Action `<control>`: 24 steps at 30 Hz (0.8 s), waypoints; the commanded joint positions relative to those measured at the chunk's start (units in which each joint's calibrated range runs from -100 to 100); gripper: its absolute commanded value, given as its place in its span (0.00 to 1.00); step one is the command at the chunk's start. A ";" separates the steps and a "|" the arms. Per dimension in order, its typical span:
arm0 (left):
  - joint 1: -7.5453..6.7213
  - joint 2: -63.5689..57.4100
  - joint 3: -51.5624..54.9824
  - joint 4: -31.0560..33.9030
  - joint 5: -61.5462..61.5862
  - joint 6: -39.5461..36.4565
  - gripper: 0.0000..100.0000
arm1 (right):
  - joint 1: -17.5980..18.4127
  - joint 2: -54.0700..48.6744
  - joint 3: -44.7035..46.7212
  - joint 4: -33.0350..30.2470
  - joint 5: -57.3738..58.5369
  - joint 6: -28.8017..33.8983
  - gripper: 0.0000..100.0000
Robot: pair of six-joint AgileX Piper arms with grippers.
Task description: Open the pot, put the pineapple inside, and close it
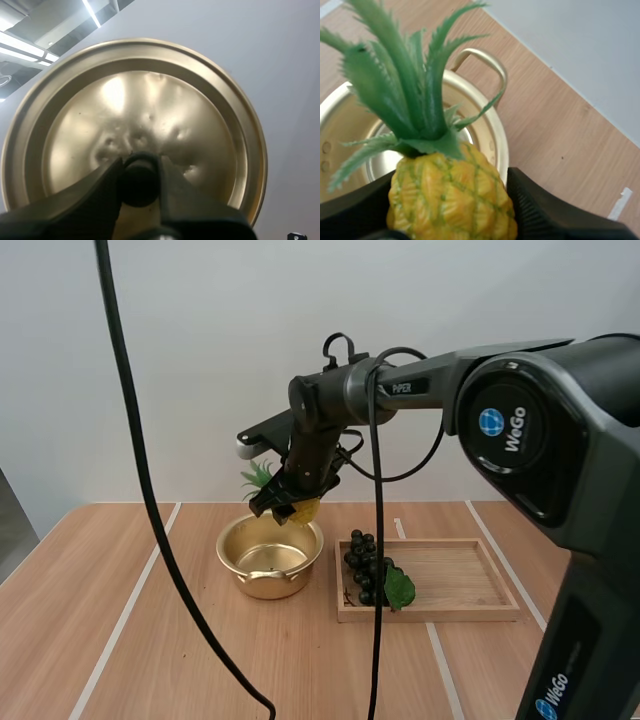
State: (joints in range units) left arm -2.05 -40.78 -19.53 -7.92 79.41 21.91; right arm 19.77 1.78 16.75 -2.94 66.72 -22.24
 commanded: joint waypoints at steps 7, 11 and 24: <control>0.19 0.15 -0.47 -0.01 4.03 -0.15 0.00 | 0.60 6.16 -0.54 -0.23 -2.22 -0.54 0.00; 0.19 0.15 -0.47 -0.11 3.95 -0.15 0.00 | 0.60 7.52 -0.54 0.31 -3.55 -0.54 0.00; 0.19 0.15 -0.47 -0.11 3.95 -0.15 0.00 | 0.70 11.98 -0.54 2.33 -4.64 -2.01 0.00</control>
State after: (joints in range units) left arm -2.05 -40.78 -19.53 -7.70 84.03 21.91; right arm 20.44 13.63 16.75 -0.63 61.98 -23.61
